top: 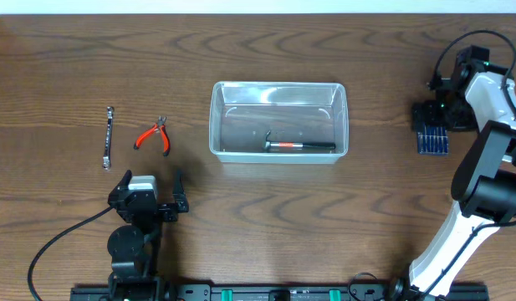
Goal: Pack container
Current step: 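Move the right gripper to the blue screwdriver set case and grasp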
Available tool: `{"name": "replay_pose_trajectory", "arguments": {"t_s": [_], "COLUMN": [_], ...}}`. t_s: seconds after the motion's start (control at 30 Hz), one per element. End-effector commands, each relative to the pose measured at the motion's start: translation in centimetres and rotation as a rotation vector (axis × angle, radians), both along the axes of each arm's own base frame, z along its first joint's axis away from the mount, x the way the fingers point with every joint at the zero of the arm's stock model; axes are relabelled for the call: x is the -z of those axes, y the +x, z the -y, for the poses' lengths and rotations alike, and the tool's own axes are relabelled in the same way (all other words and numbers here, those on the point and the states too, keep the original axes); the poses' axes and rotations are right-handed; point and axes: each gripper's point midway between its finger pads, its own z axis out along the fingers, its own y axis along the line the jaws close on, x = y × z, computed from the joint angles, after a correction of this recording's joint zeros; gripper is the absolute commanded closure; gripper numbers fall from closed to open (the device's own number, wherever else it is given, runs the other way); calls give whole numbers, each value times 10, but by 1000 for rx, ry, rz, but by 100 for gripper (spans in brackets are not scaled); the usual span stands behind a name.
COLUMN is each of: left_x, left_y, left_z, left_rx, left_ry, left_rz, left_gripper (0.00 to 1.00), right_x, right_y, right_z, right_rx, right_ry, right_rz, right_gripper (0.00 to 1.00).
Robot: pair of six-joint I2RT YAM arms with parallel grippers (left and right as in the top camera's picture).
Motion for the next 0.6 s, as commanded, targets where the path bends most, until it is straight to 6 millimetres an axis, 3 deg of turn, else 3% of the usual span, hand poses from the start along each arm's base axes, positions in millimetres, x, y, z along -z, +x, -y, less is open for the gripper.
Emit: {"name": "replay_pose_trajectory", "arguments": {"t_s": [0.0,0.2,0.57], "left_x": [7,7,7], "left_y": [0,0,0], "left_z": [0,0,0], "left_rx": [-2,-2,-2], "left_ry": [-5,-5,-5], "left_rz": [-15,-15,-15], "left_gripper": [2,2,2], "right_x": [11,26,27], "right_y": [-2,-12,-11], "right_z": [-9,-12,-12], "right_rx": [-20,-20,-15], "right_ry": [52,60,58], "right_rz": [13,-4,1], "right_gripper": [1,1,3]}}
